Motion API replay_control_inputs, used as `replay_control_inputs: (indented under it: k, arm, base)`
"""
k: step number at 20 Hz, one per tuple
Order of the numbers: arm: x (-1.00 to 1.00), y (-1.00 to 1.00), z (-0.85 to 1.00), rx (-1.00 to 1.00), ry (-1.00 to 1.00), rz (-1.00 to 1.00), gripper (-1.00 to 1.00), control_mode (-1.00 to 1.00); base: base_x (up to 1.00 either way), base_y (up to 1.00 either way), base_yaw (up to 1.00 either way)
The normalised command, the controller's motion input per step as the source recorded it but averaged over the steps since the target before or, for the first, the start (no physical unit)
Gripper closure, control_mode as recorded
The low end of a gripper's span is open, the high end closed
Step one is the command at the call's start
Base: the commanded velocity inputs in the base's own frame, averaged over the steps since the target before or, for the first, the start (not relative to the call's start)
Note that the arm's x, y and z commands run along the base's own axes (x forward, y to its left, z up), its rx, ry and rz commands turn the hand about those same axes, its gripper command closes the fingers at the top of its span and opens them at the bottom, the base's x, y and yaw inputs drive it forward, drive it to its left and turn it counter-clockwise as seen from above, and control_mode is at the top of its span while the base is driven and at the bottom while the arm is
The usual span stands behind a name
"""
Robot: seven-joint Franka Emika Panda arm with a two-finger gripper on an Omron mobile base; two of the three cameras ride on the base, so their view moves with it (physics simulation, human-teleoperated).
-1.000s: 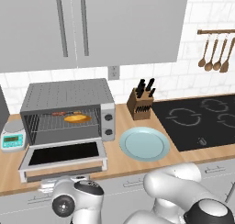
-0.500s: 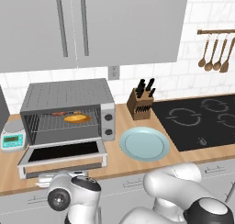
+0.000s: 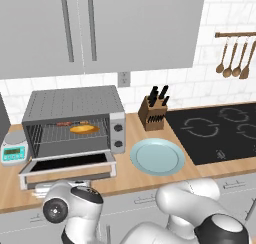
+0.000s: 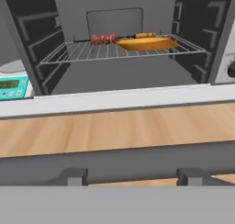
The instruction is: Pick up the kebab skewer and baguette bread, and place them inside the toaster oven. Close the toaster oven door and start by setting the timer.
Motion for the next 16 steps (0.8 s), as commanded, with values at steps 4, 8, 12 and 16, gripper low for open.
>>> replay_control_inputs:
  k: [4,8,12,16]
  arm:
    - [0.40,0.17,0.34,0.00,0.00,0.00,-1.00,-1.00]
    - [0.46,0.18,0.31,0.00,0.00,0.00,-1.00,-1.00]
    - [0.46,0.18,0.29,0.00,0.00,0.00,-1.00,-1.00]
    - [0.46,0.13,0.26,0.00,0.00,0.00,-1.00,-1.00]
  base:
    - [0.00,0.00,0.00]
    - [0.00,0.00,0.00]
    - [0.00,0.00,0.00]
    - [0.00,0.00,0.00]
